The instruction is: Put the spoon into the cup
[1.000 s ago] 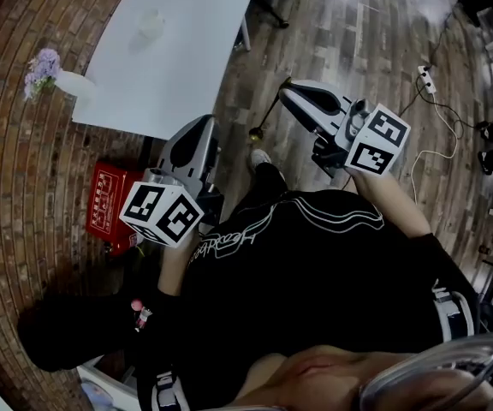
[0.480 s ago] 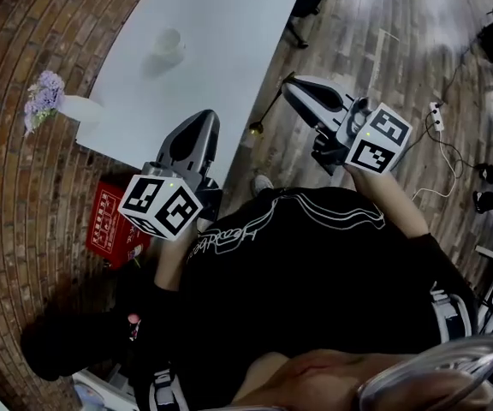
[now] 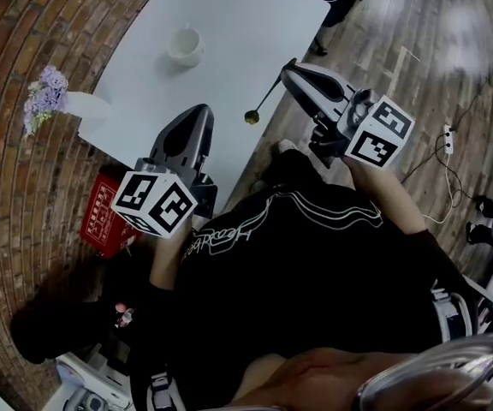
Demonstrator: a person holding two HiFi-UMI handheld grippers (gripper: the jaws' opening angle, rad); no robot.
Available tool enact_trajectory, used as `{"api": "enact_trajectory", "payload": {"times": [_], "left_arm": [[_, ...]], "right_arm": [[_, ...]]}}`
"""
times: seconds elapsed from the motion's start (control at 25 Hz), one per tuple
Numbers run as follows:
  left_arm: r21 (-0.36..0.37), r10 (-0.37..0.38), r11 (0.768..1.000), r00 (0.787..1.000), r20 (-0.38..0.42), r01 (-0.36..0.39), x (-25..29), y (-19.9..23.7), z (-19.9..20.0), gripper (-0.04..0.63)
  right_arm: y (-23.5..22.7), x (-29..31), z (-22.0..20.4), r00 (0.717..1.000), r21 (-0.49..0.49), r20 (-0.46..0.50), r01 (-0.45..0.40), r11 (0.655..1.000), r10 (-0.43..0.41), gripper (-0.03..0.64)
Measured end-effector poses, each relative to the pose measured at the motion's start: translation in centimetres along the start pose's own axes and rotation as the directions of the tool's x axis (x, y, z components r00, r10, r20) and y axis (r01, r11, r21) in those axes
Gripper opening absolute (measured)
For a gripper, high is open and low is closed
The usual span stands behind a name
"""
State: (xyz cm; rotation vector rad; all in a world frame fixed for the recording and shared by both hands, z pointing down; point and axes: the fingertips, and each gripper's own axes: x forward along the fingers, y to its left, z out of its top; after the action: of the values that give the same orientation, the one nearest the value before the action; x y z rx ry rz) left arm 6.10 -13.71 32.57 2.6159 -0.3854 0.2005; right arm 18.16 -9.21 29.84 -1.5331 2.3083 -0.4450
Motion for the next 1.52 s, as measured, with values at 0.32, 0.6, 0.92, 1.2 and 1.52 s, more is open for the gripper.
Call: {"api": "enact_trajectory", "payload": {"times": [0.32,0.6,0.92,1.2,1.52], "left_arm": [[-0.05,0.18,0.983,0.981,0.077,-0.177,3.0,5.6,2.9,0.003],[-0.139,0.324,0.941,0.939,0.115,-0.308,5.2,10.8,3.9,0.003],[-0.249,0.454,0.876,0.88,0.137,-0.413,6.2,15.7,3.0,0.003],[-0.312,0.541,0.818,0.831,0.13,-0.483,5.8,17.8,1.4,0.003],[-0.366,0.612,0.759,0.782,0.12,-0.538,4.5,20.3,-0.2,0.003]], "right_arm": [[-5.8,7.1,1.3,0.984,0.028,-0.08,-0.155,0.987,0.157,0.0],[-10.1,13.6,1.7,0.956,0.075,-0.146,-0.247,0.966,0.256,-0.002],[-12.3,20.0,0.5,0.915,0.061,-0.198,-0.347,0.936,0.352,0.0],[-13.6,24.2,-1.4,0.891,0.045,-0.224,-0.396,0.917,0.395,0.0],[-15.1,27.9,-4.7,0.872,0.016,-0.243,-0.433,0.901,0.424,0.0]]}}
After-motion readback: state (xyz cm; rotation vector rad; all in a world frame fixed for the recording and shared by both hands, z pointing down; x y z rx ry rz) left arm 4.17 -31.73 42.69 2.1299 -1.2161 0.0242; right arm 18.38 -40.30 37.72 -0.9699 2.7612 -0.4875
